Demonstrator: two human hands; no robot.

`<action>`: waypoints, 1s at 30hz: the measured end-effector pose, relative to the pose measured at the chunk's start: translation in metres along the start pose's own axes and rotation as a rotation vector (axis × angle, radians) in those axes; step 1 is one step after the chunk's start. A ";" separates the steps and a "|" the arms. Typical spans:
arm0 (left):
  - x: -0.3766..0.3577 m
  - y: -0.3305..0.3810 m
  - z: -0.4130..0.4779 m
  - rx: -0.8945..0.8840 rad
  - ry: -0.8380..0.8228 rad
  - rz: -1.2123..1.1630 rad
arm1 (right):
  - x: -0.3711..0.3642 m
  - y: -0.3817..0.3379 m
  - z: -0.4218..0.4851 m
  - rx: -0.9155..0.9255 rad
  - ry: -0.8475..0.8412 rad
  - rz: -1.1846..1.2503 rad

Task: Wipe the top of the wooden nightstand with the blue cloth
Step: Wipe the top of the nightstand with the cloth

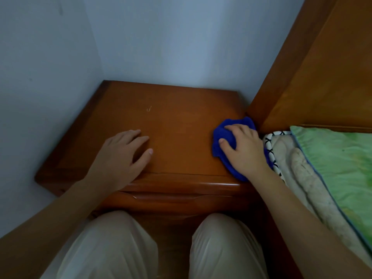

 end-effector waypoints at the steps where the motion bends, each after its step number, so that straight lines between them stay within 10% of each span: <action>1: 0.001 0.000 0.000 -0.001 0.001 -0.004 | -0.002 -0.006 -0.004 0.052 -0.013 0.003; 6: 0.001 0.002 0.000 -0.002 -0.005 -0.008 | -0.003 -0.018 -0.027 0.413 -0.199 0.148; 30: -0.001 -0.001 0.002 0.011 0.027 -0.019 | -0.090 -0.047 0.214 -0.026 -0.036 -0.073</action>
Point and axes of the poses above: each hand's wrist, its own z-axis towards the middle knuckle, its own x-axis out of the back of the hand, y = z × x, the point moved 3 cm from there along z, towards the middle knuckle, and after that the axes turned 2 degrees about y, right-handed, at the moved point
